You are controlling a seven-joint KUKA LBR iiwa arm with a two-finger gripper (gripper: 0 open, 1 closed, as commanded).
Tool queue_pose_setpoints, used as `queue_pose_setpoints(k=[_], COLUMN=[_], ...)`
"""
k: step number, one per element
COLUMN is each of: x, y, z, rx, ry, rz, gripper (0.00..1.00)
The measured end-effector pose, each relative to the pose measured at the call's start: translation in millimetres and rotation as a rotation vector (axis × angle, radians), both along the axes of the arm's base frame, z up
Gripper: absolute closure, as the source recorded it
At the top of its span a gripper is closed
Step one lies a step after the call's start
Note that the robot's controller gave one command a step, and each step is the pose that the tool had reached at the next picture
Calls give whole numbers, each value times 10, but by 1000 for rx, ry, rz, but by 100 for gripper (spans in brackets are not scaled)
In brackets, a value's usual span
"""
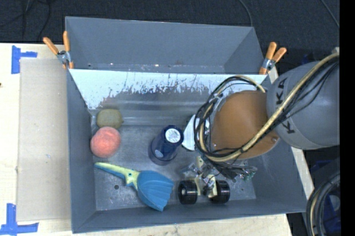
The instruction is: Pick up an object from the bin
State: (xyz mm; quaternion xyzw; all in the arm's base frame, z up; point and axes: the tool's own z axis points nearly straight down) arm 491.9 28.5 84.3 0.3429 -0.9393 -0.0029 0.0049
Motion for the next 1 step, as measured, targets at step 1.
queue_pose_setpoints(k=[1], x=[5], y=[3], z=[185], rx=[0], ry=[-2], rz=[-1], gripper=[100])
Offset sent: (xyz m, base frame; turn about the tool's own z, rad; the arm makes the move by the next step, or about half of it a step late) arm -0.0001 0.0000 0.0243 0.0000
